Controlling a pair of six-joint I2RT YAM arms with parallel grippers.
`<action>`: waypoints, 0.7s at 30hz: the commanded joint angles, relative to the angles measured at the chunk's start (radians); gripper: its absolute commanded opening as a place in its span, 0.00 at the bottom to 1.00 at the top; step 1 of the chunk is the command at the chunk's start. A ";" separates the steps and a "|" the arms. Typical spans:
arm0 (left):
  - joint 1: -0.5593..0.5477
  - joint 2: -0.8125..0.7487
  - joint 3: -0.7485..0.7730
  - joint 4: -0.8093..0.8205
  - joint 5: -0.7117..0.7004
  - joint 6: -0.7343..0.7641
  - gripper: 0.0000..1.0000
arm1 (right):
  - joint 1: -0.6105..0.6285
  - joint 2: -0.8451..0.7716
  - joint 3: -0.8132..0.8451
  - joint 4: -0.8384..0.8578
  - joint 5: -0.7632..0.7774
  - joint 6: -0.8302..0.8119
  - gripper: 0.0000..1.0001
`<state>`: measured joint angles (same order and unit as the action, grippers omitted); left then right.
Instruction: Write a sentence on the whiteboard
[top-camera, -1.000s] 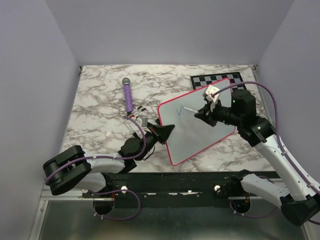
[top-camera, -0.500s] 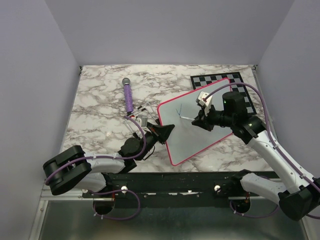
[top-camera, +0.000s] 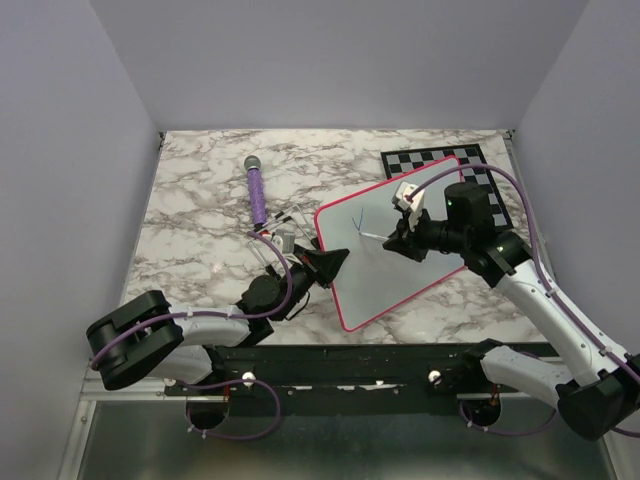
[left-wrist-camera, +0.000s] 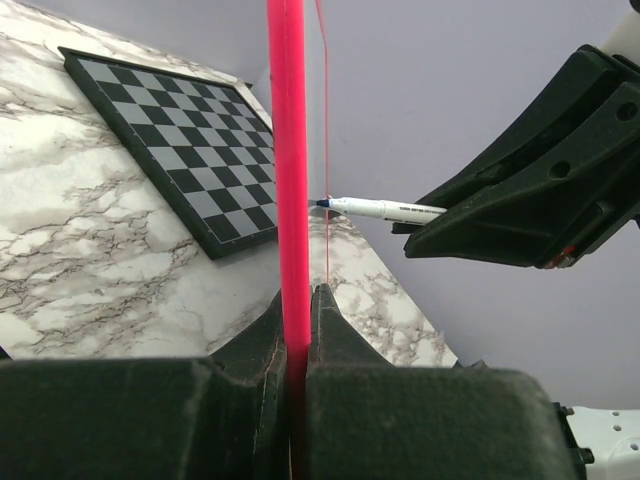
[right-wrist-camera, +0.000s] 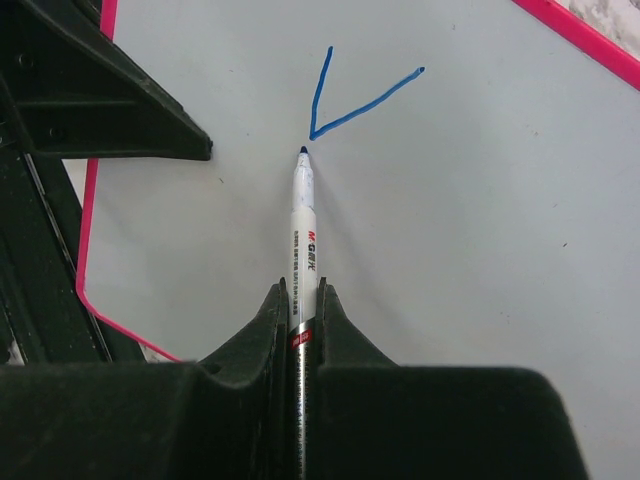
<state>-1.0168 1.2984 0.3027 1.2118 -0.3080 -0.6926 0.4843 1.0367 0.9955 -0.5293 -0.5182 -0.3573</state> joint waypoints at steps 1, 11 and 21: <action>-0.005 0.021 -0.002 -0.008 -0.020 0.071 0.00 | 0.004 0.011 0.037 0.002 -0.006 0.012 0.00; -0.005 0.025 -0.004 -0.006 -0.020 0.070 0.00 | 0.004 0.020 0.048 0.009 0.007 0.021 0.00; -0.005 0.013 -0.007 -0.009 -0.026 0.073 0.00 | 0.004 0.011 0.006 -0.011 -0.002 0.006 0.01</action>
<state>-1.0168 1.3083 0.3027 1.2232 -0.3084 -0.6933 0.4843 1.0519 1.0142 -0.5251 -0.5179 -0.3420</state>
